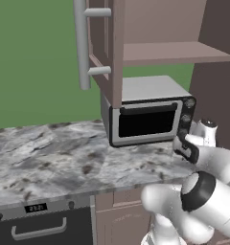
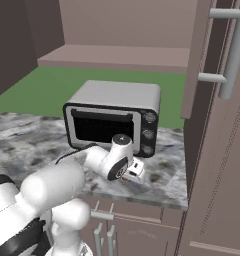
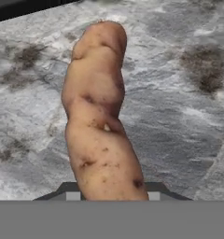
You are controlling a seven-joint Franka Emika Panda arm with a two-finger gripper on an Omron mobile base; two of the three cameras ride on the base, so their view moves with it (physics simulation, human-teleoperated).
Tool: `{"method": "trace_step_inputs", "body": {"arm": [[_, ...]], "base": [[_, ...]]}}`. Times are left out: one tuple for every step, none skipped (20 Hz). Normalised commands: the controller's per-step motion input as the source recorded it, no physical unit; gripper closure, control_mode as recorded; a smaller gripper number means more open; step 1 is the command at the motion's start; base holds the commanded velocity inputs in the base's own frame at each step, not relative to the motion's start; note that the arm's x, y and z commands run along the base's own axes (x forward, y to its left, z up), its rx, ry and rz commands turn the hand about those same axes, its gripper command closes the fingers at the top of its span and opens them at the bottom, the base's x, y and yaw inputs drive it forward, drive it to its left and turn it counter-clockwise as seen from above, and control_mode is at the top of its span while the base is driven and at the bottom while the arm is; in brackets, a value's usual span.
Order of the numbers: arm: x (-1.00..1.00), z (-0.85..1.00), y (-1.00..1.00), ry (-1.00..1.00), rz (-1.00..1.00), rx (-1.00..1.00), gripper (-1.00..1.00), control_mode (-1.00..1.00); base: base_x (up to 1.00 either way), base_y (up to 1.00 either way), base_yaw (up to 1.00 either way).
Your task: Pick the potato from the counter and place it in the cabinet. Then close the cabinet.
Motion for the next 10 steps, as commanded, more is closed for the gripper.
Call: {"method": "trace_step_inputs", "body": {"arm": [[-0.48,1.0,0.05,-0.16,0.01,-0.08,1.0,-1.0],[-0.52,1.0,0.06,-0.17,0.01,-0.12,1.0,-1.0],[-0.49,1.0,0.11,-0.13,0.02,-0.13,1.0,-1.0],[-0.35,1.0,0.28,-0.09,0.02,-0.14,1.0,-1.0],[-0.39,1.0,0.28,-0.06,0.01,-0.16,1.0,-1.0],[-0.34,1.0,0.4,-0.03,0.01,-0.19,1.0,-1.0],[-0.31,1.0,0.41,-0.04,0.01,-0.21,1.0,-1.0],[-0.3,1.0,0.39,-0.07,0.01,-0.24,1.0,-1.0],[-0.31,1.0,0.36,-0.11,0.01,-0.22,1.0,-1.0],[-0.31,1.0,0.29,-0.16,0.0,-0.17,1.0,-1.0]], "base": [[0.0,0.0,0.0],[0.0,0.0,0.0],[0.0,0.0,0.0],[0.0,0.0,0.0],[0.0,0.0,0.0],[0.0,0.0,0.0],[0.0,0.0,0.0],[0.0,0.0,0.0],[0.0,0.0,0.0],[0.0,0.0,0.0]]}}
